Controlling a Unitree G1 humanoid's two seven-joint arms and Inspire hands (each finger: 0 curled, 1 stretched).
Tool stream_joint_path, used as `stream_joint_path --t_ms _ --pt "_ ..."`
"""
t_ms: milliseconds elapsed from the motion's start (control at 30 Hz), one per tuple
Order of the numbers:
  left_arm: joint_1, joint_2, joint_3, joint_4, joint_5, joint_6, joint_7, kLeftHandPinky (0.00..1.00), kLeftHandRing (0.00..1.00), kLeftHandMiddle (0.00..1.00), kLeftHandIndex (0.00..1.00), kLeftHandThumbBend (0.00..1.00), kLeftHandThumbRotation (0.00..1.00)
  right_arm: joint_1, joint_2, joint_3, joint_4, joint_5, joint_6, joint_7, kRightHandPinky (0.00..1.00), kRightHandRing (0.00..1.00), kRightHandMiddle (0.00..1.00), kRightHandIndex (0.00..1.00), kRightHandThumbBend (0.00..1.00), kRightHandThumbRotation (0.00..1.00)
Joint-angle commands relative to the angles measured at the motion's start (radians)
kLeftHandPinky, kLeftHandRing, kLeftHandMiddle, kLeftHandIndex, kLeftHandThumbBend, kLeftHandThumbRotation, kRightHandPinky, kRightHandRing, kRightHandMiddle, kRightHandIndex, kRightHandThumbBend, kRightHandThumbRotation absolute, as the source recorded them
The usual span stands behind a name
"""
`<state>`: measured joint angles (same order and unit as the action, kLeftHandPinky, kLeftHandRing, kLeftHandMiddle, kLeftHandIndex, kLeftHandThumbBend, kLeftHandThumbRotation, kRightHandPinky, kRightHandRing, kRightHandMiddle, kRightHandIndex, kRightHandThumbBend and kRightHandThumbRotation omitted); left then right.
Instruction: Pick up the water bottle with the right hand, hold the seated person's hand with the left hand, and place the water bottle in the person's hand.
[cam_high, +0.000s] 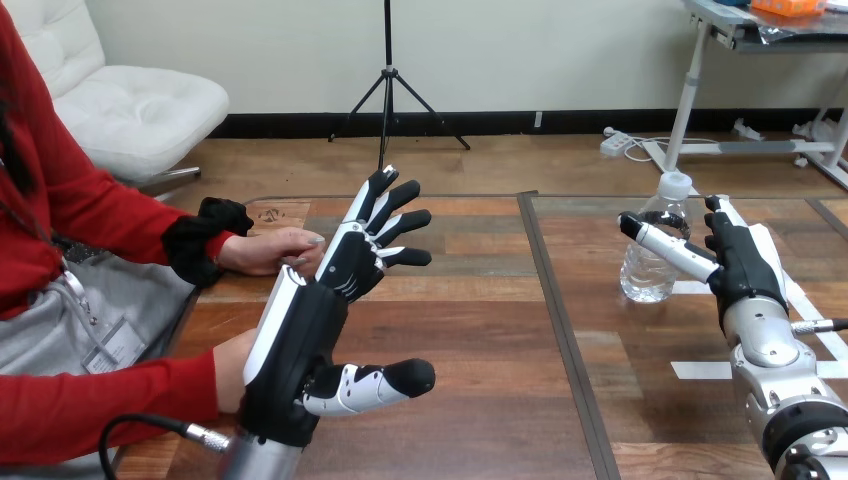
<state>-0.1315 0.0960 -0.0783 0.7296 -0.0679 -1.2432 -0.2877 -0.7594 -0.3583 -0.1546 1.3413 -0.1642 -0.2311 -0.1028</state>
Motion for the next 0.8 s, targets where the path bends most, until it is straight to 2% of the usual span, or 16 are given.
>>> stream_joint_path --t_ms 0,333,767 --pt "-0.020 0.001 0.021 -0.048 0.023 -0.036 0.020 0.71 0.85 0.92 0.97 1.00 0.69 -0.101 -0.022 0.004 0.002 -0.004 0.002 0.010 0.93 0.99 1.00 1.00 1.00 0.48" --pt "-0.004 -0.005 0.022 -0.066 0.037 -0.032 0.037 0.69 0.85 0.91 0.95 1.00 0.69 -0.115 -0.020 0.000 0.003 -0.001 0.020 0.020 0.92 0.99 1.00 1.00 1.00 0.45" --pt "0.022 -0.010 0.018 -0.104 0.054 -0.024 0.053 0.69 0.85 0.92 0.95 1.00 0.68 -0.132 -0.016 0.025 0.005 -0.035 0.043 -0.009 0.89 0.97 0.99 1.00 1.00 0.48"
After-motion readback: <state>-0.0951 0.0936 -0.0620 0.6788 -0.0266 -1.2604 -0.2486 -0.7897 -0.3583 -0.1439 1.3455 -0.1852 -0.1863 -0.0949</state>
